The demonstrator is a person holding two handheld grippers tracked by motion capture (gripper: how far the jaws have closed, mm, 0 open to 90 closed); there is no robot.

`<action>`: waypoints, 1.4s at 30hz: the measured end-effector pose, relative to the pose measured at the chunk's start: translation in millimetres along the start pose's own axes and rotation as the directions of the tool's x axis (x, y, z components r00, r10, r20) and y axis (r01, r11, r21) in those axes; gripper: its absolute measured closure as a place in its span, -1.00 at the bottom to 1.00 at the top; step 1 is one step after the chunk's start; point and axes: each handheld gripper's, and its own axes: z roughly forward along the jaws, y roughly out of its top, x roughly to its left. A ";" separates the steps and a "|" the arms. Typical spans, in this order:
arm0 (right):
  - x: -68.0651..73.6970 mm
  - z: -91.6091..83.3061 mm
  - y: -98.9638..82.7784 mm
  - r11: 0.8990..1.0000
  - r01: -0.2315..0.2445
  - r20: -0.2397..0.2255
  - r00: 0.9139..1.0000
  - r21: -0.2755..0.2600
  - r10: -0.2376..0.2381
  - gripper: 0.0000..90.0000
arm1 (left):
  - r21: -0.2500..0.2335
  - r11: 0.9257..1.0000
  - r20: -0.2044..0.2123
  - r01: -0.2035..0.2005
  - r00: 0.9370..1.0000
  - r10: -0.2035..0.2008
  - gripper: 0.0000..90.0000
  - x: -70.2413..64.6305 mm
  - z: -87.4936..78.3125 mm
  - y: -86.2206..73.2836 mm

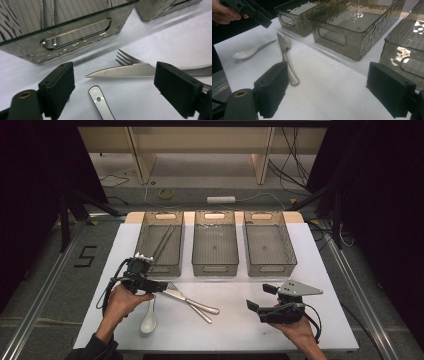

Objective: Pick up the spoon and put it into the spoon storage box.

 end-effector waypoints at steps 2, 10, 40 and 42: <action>0.0 0.0 -0.1 1.000 0.001 0.001 1.000 0.000 -0.001 -0.58 | 0.013 1.000 -0.004 -0.002 1.000 0.002 -0.64 -0.6 1.2 -1.3; 0.0 -0.2 -0.2 1.000 0.007 -0.002 1.000 0.002 -0.007 -0.58 | 0.079 0.997 -0.031 -0.013 0.999 0.016 -0.57 -2.7 4.8 -7.2; 6.7 1.2 0.6 0.999 0.035 -0.004 0.999 0.016 -0.035 -0.58 | 0.271 0.960 -0.020 -0.063 0.997 0.071 0.10 -2.2 25.1 -36.6; 6.8 1.2 0.6 0.999 0.036 -0.003 0.999 0.015 -0.035 -0.57 | 0.277 0.959 -0.020 -0.065 0.997 0.073 0.15 -3.0 26.8 -37.2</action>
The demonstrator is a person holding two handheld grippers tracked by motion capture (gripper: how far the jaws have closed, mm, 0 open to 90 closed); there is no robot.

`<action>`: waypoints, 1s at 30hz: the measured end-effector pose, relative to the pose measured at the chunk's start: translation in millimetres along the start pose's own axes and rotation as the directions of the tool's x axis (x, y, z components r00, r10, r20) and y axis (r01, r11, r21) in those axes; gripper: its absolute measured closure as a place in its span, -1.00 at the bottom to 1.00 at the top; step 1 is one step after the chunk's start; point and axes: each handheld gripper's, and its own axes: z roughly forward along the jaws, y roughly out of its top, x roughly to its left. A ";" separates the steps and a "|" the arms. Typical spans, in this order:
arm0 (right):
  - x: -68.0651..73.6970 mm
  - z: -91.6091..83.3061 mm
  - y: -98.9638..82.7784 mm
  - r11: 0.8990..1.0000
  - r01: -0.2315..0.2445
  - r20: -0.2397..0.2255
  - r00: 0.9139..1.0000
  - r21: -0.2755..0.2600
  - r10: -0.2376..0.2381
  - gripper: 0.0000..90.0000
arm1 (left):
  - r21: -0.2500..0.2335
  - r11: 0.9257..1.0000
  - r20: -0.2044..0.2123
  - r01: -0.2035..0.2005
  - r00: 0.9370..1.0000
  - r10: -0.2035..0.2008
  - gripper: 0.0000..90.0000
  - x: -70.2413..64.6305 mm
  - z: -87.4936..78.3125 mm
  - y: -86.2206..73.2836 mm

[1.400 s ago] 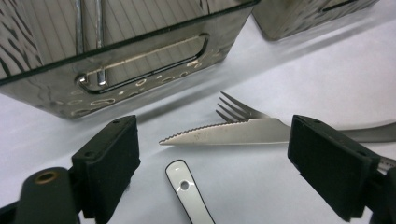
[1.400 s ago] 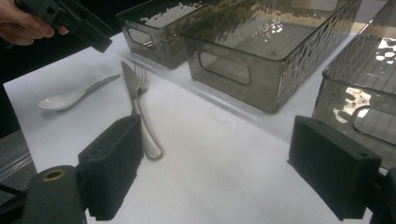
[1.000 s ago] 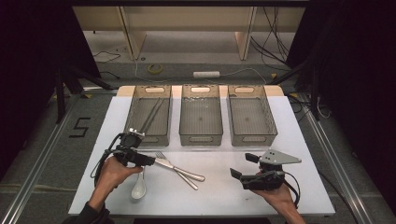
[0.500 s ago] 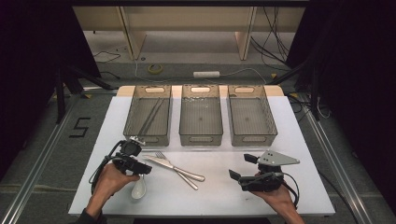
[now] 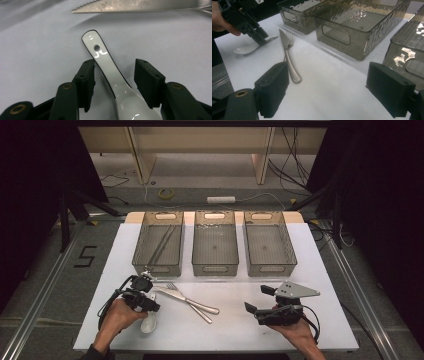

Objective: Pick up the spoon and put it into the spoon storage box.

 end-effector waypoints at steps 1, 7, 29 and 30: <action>0.0 -0.1 0.0 1.000 0.001 0.000 1.000 0.001 -0.001 -0.57 | 0.004 1.000 -0.004 -0.002 1.000 0.002 0.17 -0.5 0.7 -0.1; 0.4 0.2 -0.1 1.000 0.002 0.001 1.000 0.004 -0.002 -0.57 | 0.008 1.000 -0.029 -0.024 0.999 0.024 0.27 -2.5 1.5 -0.4; 0.7 0.5 -0.1 1.000 0.006 0.002 1.000 0.007 -0.006 -0.55 | -0.002 0.996 -0.022 -0.091 0.996 0.091 0.67 -3.6 0.4 -0.7; 0.5 0.4 -0.1 1.000 0.006 0.001 1.000 0.007 -0.006 -0.55 | -0.007 0.996 -0.017 -0.093 0.995 0.093 0.67 -3.5 -0.3 -0.7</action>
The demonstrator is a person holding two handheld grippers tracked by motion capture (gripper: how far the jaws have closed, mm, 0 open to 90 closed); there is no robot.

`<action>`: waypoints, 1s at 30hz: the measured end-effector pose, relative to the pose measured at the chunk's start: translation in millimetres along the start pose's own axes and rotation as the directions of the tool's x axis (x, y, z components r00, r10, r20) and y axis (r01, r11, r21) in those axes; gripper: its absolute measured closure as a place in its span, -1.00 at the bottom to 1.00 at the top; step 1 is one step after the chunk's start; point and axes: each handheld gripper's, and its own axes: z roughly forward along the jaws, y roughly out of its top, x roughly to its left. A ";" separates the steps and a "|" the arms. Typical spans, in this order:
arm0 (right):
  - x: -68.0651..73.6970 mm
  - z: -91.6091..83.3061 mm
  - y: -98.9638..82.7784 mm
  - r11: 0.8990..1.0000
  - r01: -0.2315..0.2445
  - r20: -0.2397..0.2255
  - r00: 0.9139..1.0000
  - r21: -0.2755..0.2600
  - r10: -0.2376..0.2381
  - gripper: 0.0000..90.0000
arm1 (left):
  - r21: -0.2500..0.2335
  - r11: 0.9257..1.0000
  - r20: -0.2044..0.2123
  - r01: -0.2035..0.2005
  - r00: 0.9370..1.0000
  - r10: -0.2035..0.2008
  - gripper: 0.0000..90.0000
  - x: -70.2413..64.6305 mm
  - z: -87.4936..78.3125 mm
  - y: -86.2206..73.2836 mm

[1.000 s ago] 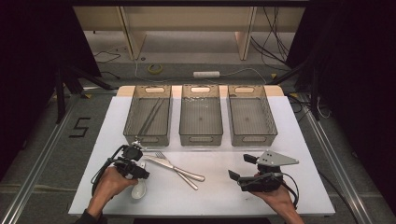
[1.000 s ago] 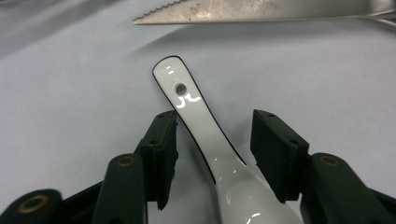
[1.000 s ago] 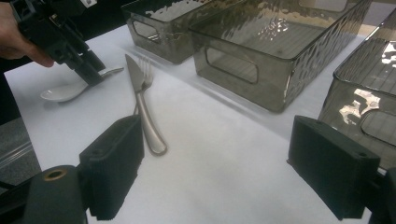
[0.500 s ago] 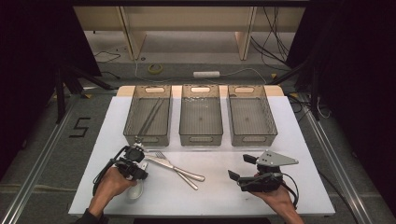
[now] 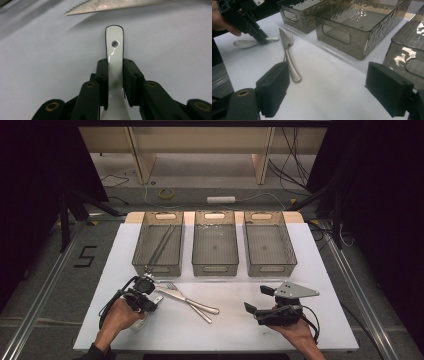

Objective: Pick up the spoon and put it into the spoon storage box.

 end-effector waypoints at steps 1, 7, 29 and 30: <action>-0.1 -0.2 0.0 1.000 -0.002 0.000 1.000 0.001 0.002 -0.55 | -0.012 1.000 0.003 0.001 1.000 -0.001 0.67 -0.4 -1.0 0.1; -0.3 -0.7 0.1 1.000 -0.003 0.002 1.000 -0.001 0.003 -0.55 | -0.058 0.998 0.016 -0.011 1.000 0.012 0.68 -0.9 -8.8 0.7; -0.9 -0.8 0.1 1.000 -0.009 -0.001 1.000 -0.007 0.009 -0.55 | -0.320 0.947 0.220 0.031 0.975 0.042 0.68 -9.9 -48.5 20.8; -0.8 -0.8 0.0 1.000 -0.009 -0.001 1.000 -0.006 0.009 -0.55 | -0.329 0.944 0.222 0.025 0.974 0.051 0.68 -10.9 -50.1 23.6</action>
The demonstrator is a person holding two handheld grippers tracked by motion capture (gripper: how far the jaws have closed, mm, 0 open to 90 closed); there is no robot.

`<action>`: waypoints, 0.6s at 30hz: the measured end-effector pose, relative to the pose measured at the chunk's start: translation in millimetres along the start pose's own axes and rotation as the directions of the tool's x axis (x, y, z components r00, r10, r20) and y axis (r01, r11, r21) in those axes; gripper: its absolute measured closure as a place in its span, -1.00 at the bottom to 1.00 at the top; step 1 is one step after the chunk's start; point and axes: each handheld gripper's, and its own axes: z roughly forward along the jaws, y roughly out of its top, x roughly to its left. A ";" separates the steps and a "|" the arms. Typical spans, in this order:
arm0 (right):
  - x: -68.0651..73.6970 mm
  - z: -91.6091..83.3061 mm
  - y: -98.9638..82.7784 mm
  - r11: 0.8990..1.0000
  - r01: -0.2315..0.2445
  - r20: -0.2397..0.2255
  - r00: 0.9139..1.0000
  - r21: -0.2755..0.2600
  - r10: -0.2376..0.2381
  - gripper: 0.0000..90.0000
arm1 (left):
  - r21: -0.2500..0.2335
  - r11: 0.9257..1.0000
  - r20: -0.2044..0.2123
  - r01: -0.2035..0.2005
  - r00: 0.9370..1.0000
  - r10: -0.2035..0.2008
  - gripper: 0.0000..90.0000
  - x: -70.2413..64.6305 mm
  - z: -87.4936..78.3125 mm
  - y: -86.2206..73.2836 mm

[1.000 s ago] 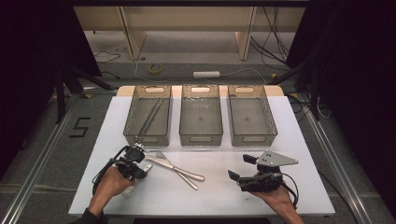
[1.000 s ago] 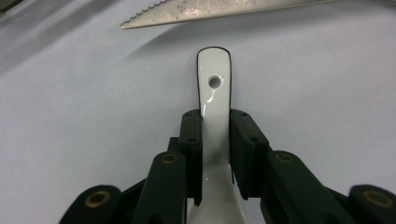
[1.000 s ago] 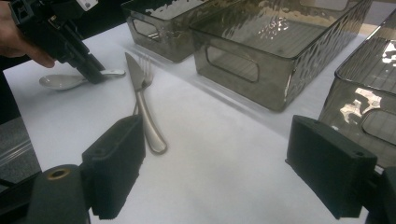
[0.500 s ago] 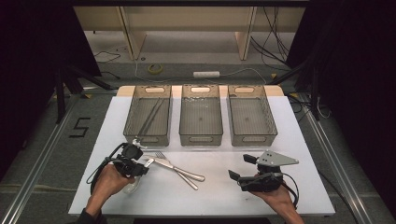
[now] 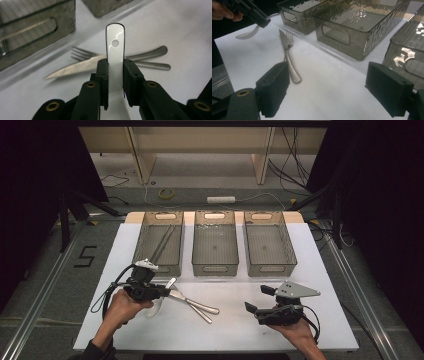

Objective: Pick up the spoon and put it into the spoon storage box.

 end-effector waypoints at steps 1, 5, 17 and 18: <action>0.0 0.1 0.0 1.000 0.001 -0.002 1.000 -0.001 -0.001 -0.55 | -0.018 1.000 0.011 0.003 1.000 -0.002 0.68 -1.5 0.2 3.0; -0.1 0.3 0.0 1.000 0.000 0.000 1.000 -0.002 0.000 -0.55 | -0.052 0.999 0.036 -0.015 0.999 0.017 0.68 -8.0 -0.3 16.6; -0.7 0.8 -0.5 1.000 -0.004 0.003 1.000 0.001 0.004 -0.55 | -0.146 0.989 0.055 -0.011 0.998 0.019 0.68 -10.4 2.1 50.1; -0.8 0.8 -0.6 1.000 -0.005 0.004 1.000 0.001 0.005 -0.55 | -0.153 0.988 0.056 -0.009 0.998 0.018 0.68 -10.3 3.1 53.1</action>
